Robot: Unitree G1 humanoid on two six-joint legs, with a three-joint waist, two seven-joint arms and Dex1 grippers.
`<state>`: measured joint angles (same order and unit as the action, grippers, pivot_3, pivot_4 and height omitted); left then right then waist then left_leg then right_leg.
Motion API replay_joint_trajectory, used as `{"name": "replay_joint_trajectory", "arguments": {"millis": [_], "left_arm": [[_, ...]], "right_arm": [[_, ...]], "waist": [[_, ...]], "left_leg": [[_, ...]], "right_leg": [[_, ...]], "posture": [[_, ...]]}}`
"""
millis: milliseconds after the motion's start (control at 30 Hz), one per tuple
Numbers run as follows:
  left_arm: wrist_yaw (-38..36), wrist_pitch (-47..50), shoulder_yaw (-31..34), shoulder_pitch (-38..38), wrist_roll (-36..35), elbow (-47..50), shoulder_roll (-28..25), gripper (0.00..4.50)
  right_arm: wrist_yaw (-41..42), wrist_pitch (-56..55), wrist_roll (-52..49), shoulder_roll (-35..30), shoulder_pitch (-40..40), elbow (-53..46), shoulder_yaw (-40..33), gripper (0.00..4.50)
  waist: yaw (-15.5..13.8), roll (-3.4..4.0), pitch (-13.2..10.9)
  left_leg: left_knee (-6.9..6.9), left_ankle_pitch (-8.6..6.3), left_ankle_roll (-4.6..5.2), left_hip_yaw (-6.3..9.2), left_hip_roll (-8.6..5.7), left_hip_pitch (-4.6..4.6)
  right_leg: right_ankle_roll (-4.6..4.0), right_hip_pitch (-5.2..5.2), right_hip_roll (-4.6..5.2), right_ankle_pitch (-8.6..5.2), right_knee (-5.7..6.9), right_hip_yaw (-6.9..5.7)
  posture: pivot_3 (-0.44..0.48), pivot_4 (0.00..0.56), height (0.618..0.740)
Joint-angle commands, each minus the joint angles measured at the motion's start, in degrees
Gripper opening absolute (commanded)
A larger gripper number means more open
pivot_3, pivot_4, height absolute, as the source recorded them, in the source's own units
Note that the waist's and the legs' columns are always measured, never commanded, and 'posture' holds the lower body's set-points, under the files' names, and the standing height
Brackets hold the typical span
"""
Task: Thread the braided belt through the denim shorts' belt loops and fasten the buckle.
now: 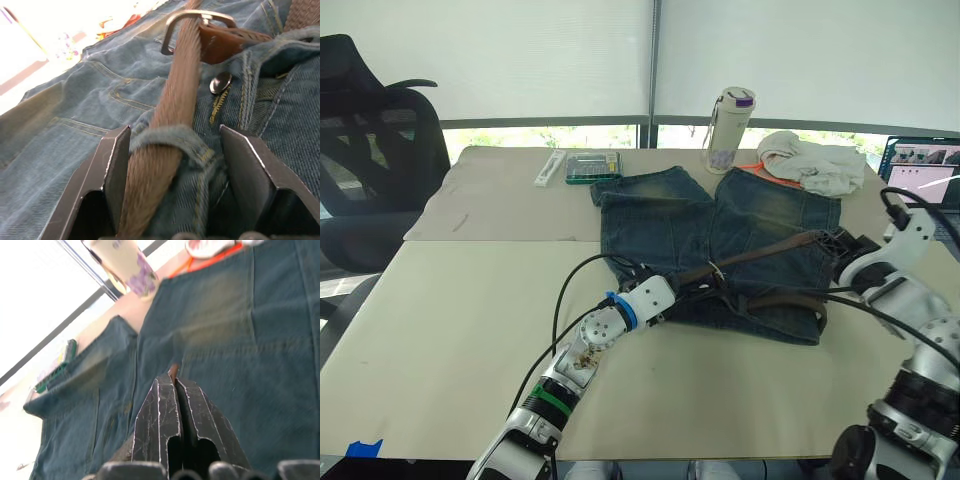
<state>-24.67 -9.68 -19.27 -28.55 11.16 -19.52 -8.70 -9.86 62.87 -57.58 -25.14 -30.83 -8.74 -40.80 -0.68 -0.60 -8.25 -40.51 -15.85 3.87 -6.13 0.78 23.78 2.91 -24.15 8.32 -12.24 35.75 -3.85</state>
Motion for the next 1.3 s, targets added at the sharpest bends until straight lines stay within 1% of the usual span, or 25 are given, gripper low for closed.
{"name": "replay_joint_trajectory", "arguments": {"millis": [33, 167, 233, 300, 400, 567, 733, 900, 933, 967, 1100, 1167, 1200, 1267, 1300], "left_arm": [[-0.6, -2.2, 1.2, -0.1, -1.6, 2.0, -0.1, 2.99], [-2.5, -3.1, 2.9, -1.1, -5.8, 6.2, 0.8, 2.99], [-3.5, -1.3, 3.7, -2.0, -8.2, 9.0, 1.6, 2.99], [-4.0, 1.9, 4.6, -3.7, -10.7, 12.2, 3.0, 2.99], [-2.3, 6.1, 5.8, -6.1, -12.2, 14.3, 5.5, 2.99], [3.5, 7.5, 5.8, -9.1, -8.8, 12.9, 8.9, 2.99], [11.1, 12.5, 5.2, -10.2, -3.8, 10.1, 11.9, 2.99], [14.0, 14.2, 5.4, -10.1, -3.2, 7.6, 13.8, 2.99], [14.7, 13.8, 5.5, -10.2, -3.1, 7.4, 14.2, 2.46], [15.3, 13.3, 5.7, -10.3, -3.1, 7.4, 14.6, 2.24], [15.5, 12.0, 5.6, -11.1, -3.1, 7.8, 14.7, 0.78], [14.8, 12.8, 5.8, -11.4, -3.5, 8.5, 14.5, 0.17], [14.8, 14.2, 6.3, -11.4, -4.0, 9.2, 14.6, 0.02], [14.7, 17.5, 7.6, -11.1, -5.6, 10.6, 15.0, 0.02], [14.7, 20.3, 9.2, -10.5, -7.5, 11.8, 15.3, 0.0]], "right_arm": [[1.5, -1.4, -4.4, -2.9, -3.6, -2.2, -1.5, 0.0], [-0.6, 0.2, -10.7, -1.1, -6.8, -5.3, 1.9, 0.0], [-2.9, 0.1, -12.5, 0.5, -7.9, -6.3, 4.2, 0.0], [-6.1, -0.8, -13.7, 3.6, -9.1, -7.1, 7.1, 0.0], [-9.2, -2.2, -14.2, 7.6, -10.4, -8.3, 10.9, 0.0], [-12.6, -4.4, -13.1, 12.2, -11.6, -9.3, 16.2, 0.0], [-13.4, -5.7, -14.0, 12.2, -11.2, -9.7, 18.0, 0.0], [-13.7, -6.0, -14.6, 11.6, -10.8, -10.1, 18.4, 0.0], [-13.8, -6.0, -14.8, 11.4, -10.4, -10.3, 18.4, 0.0], [-13.9, -6.0, -15.0, 11.4, -10.1, -10.5, 18.5, 0.0], [-14.1, -6.2, -15.0, 11.0, -9.4, -11.0, 19.3, 0.0], [-13.3, -6.7, -13.4, 10.7, -8.9, -11.3, 20.2, 0.0], [-10.8, -7.7, -11.9, 10.1, -8.4, -11.6, 20.8, 0.0], [-6.6, -8.1, -8.8, 7.2, -7.6, -12.0, 22.8, 0.0], [-4.4, -9.1, -7.4, 6.2, -6.8, -12.1, 23.2, 0.33]], "waist": [[0.1, 0.0, 0.0], [0.2, 0.0, 0.0], [0.2, 0.0, 0.0], [0.0, 0.0, 0.0], [0.0, 0.0, 0.0], [0.1, 0.0, 0.0], [0.0, 0.0, 0.0], [0.2, 0.0, 0.0], [0.2, 0.0, 0.0], [0.2, 0.0, 0.0], [0.2, 0.0, 0.0], [0.2, 0.0, 0.0], [0.2, 0.0, 0.0], [0.1, 0.0, 0.0], [0.1, 0.0, 0.0]], "left_leg": [[0.0, 0.0, 0.0, -0.01, 0.0, 0.0], [0.01, 0.01, -0.01, -0.01, 0.05, 0.0], [0.01, 0.01, -0.01, -0.01, 0.06, 0.0], [0.0, 0.01, -0.01, 0.0, 0.05, 0.01], [-0.09, 0.0, 0.0, 0.01, 0.01, 0.06], [-0.12, -0.01, 0.01, 0.01, -0.01, 0.07], [-0.13, 0.0, 0.01, 0.01, -0.03, 0.07], [-0.13, 0.0, 0.01, 0.0, 0.0, 0.07], [-0.13, 0.0, 0.01, 0.0, 0.0, 0.07], [-0.13, -0.01, 0.01, 0.0, 0.0, 0.07], [-0.13, -0.01, 0.02, 0.0, 0.0, 0.08], [-0.13, -0.01, 0.01, 0.0, 0.01, 0.08], [-0.13, -0.01, 0.02, 0.0, 0.01, 0.08], [-0.13, -0.02, 0.03, 0.0, 0.0, 0.08], [-0.13, -0.02, 0.04, 0.0, 0.0, 0.08]], "right_leg": [[0.0, 0.0, 0.0, 0.0, 0.0, 0.0], [0.0, -0.05, -0.01, 0.0, 0.03, 0.0], [0.0, -0.03, -0.01, 0.0, 0.02, 0.0], [0.0, -0.01, 0.01, 0.0, 0.0, 0.0], [0.01, 0.0, 0.02, 0.0, 0.01, 0.0], [0.03, -0.01, 0.0, 0.0, 0.0, -0.01], [0.05, 0.02, 0.0, 0.0, -0.01, -0.02], [0.06, -0.02, -0.01, -0.01, 0.0, -0.02], [0.06, -0.02, -0.01, -0.01, 0.0, -0.02], [0.06, -0.02, -0.01, -0.01, 0.0, -0.02], [0.06, -0.02, -0.01, -0.01, -0.01, -0.02], [0.06, -0.02, -0.01, -0.01, 0.0, -0.01], [0.06, -0.02, -0.01, -0.01, 0.0, -0.01], [0.06, -0.02, -0.01, -0.01, -0.02, -0.01], [0.07, -0.02, 0.0, -0.01, -0.02, -0.01]], "posture": [[0.0, 0.15, 0.737], [0.0, 0.15, 0.737], [0.0, 0.15, 0.737], [0.0, 0.15, 0.737], [0.0, 0.15, 0.737], [0.0, 0.15, 0.737], [0.0, 0.15, 0.737], [0.0, 0.15, 0.737], [0.0, 0.15, 0.737], [0.0, 0.15, 0.737], [0.0, 0.15, 0.737], [0.0, 0.15, 0.737], [0.0, 0.15, 0.737], [0.0, 0.15, 0.737], [0.0, 0.15, 0.737]]}}
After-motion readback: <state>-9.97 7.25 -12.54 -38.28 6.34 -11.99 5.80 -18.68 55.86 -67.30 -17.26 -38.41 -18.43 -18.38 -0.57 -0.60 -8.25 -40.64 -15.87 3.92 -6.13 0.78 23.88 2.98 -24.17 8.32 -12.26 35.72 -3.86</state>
